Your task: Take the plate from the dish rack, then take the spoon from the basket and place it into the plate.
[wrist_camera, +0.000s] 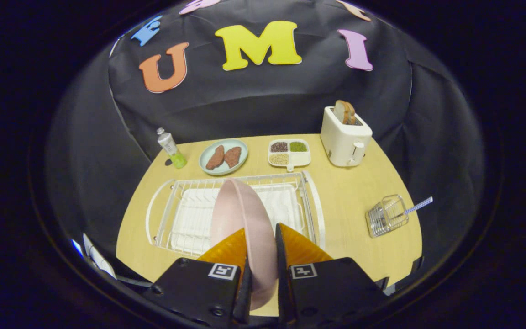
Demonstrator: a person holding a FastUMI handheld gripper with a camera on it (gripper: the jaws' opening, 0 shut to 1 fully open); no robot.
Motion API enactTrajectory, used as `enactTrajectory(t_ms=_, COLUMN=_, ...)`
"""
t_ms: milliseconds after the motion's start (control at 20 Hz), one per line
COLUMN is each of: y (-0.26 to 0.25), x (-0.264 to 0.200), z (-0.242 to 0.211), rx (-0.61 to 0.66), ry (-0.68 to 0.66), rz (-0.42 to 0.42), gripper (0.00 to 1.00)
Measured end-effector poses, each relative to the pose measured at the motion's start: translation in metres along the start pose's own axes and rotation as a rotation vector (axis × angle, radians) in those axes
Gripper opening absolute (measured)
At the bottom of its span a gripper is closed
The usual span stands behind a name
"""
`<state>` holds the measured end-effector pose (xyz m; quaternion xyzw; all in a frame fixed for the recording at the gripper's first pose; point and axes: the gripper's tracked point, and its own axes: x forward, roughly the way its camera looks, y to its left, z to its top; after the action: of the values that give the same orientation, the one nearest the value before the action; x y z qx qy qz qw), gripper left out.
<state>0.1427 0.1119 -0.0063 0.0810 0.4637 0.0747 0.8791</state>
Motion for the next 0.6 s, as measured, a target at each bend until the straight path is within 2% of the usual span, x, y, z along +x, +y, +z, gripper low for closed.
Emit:
enactTrajectory(t_ms=250, y=-0.038, x=-0.003, z=-0.074, rx=0.091, ry=0.026, rz=0.091, gripper=0.29)
enactTrajectory(t_ms=600, y=-0.055, x=0.032, z=-0.16, rx=0.199, ry=0.1, rz=0.223, gripper=0.29)
